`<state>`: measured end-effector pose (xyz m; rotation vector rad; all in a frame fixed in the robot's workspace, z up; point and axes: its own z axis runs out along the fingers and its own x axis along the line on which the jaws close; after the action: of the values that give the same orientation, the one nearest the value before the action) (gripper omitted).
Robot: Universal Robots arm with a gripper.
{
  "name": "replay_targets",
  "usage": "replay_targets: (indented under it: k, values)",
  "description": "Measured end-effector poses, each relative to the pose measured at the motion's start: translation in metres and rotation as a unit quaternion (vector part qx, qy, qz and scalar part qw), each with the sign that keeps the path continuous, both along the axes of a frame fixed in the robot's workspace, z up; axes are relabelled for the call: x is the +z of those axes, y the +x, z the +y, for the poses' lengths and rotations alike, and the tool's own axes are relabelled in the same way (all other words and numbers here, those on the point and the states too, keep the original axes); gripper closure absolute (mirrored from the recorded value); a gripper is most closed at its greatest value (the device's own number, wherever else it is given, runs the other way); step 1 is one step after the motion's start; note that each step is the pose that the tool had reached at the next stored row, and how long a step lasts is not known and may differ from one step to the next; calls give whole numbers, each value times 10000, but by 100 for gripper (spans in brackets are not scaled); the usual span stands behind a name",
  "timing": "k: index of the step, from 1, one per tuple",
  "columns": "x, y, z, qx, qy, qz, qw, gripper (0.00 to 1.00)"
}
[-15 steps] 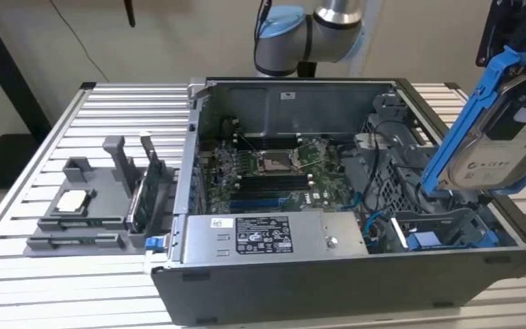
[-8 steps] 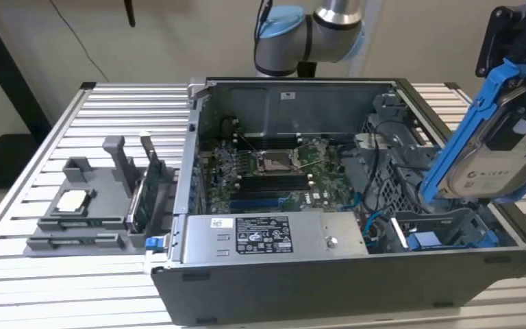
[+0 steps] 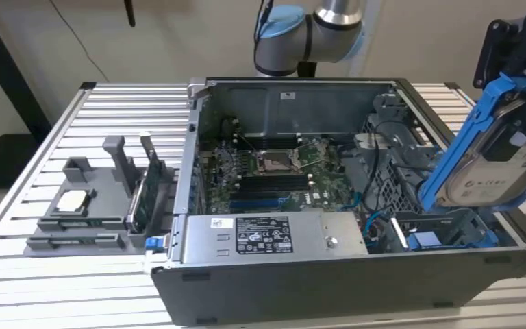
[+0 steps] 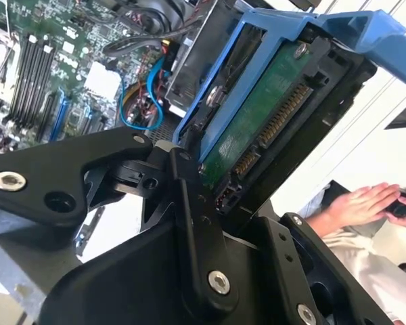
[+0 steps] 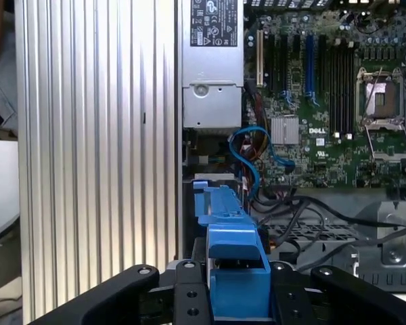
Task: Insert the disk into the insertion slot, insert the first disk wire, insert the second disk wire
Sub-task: 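Insert the disk into the insertion slot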
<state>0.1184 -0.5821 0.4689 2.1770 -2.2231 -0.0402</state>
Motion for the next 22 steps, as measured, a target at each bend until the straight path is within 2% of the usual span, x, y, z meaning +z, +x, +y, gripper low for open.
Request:
replay_targets:
  k: [11, 22]
  values:
    - [-103, 0, -19, -7, 0, 0, 10000, 67]
    - [-274, 0, -19, -27, 6, 0, 10000, 67]
